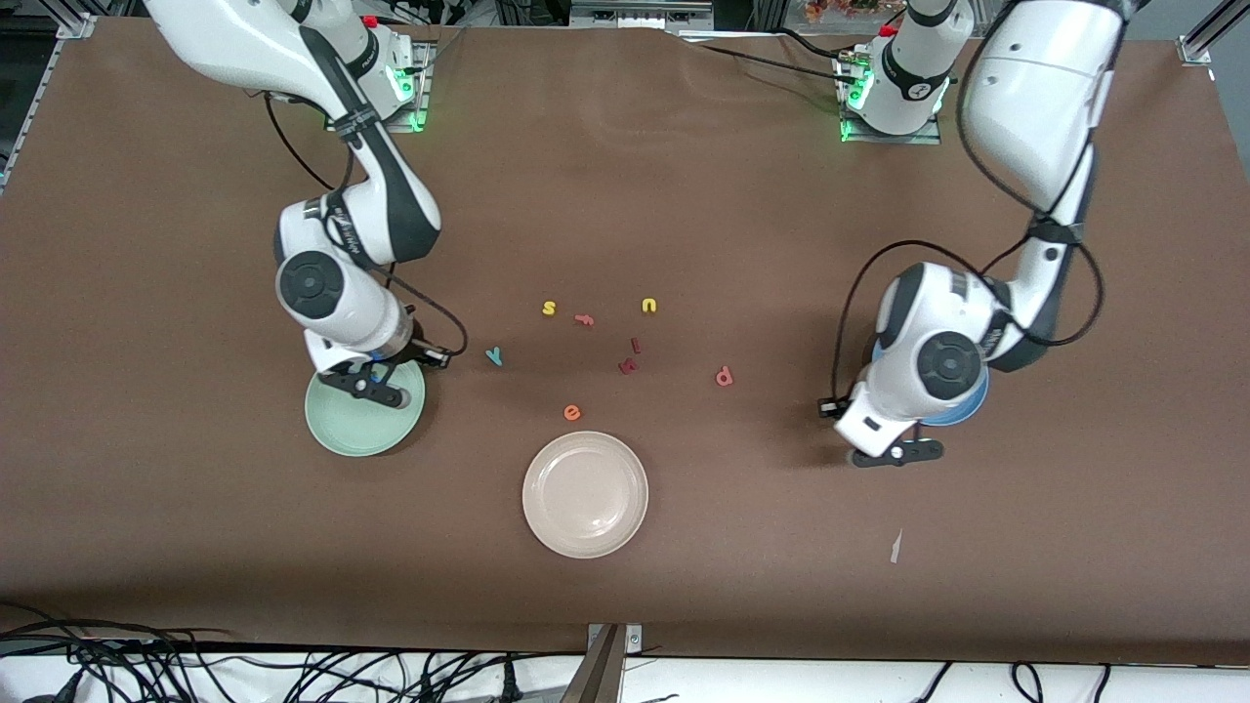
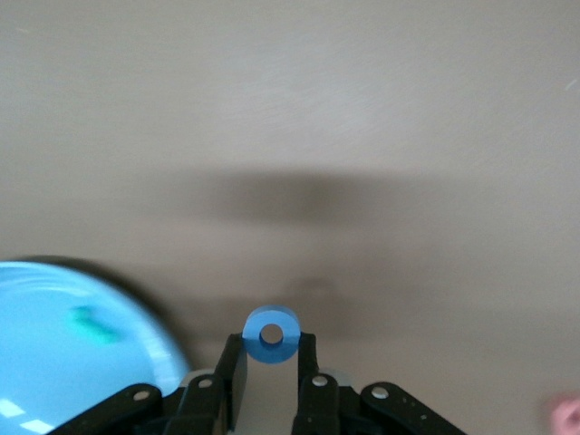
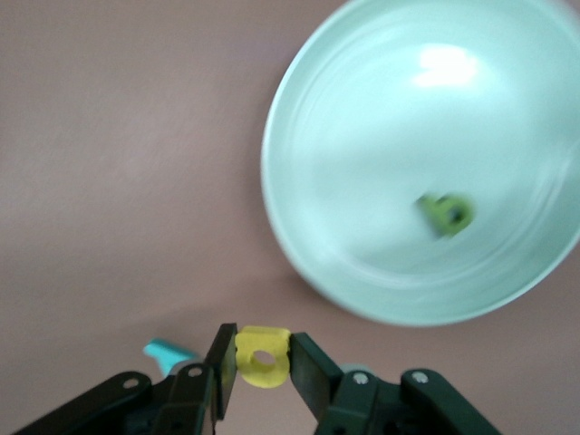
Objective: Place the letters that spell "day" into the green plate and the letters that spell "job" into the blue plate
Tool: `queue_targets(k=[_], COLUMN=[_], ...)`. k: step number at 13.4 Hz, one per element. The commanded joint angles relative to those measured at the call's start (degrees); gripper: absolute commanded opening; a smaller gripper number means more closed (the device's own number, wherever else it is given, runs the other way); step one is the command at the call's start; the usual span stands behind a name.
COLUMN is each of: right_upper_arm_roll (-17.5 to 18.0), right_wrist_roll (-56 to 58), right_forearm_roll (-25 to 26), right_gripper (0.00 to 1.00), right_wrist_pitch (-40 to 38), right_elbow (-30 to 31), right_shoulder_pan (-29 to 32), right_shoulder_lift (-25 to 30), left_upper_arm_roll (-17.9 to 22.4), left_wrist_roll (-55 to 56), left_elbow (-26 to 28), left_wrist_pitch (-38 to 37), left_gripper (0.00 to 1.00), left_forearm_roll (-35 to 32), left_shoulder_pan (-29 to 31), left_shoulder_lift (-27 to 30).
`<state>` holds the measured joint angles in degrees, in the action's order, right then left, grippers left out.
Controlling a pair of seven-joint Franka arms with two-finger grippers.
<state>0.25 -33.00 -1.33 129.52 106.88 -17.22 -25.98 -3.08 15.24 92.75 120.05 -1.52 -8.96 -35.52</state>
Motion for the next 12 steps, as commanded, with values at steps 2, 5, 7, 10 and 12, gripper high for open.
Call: queue_targets(k=[2, 5, 7, 10, 12], right_upper_arm_roll=[-1.74, -1.74, -1.83, -1.74, -0.69], right_wrist_roll=[7.06, 9.62, 9.63, 8.40, 2.63], right_forearm_roll=[0.54, 0.45, 0.45, -0.33, -0.43], right_gripper=[0.26, 0.39, 0.52, 0.63, 0.63], right_wrist_pitch=[-0.59, 0.73, 0.82, 0.82, 0.56], right_elbow=[-1.06, -1.06, -1.06, -1.06, -1.06], right_shoulder_pan=[1.48, 3.24, 3.33, 2.81, 1.24], right_shoulder_lift=[-0.92, -1.62, -1.71, -1.71, -1.62], left_upper_arm_roll=[-0.53, -0.70, -0.70, -0.79, -0.88], left_wrist_roll=[-19.67, -22.09, -22.09, -21.39, -18.16], left_elbow=[4.96, 15.48, 24.02, 25.03, 22.66], left_wrist_pitch=[-4.83, 2.68, 13.23, 14.34, 13.37], left_gripper=[0.15, 0.15, 0.23, 1.00, 1.00], left_forearm_roll=[-2.86, -4.81, -4.81, -4.81, -3.67], left_shoulder_pan=[6.31, 9.14, 11.15, 11.42, 10.47], left_shoulder_lift=[4.48, 10.36, 13.54, 14.43, 14.17])
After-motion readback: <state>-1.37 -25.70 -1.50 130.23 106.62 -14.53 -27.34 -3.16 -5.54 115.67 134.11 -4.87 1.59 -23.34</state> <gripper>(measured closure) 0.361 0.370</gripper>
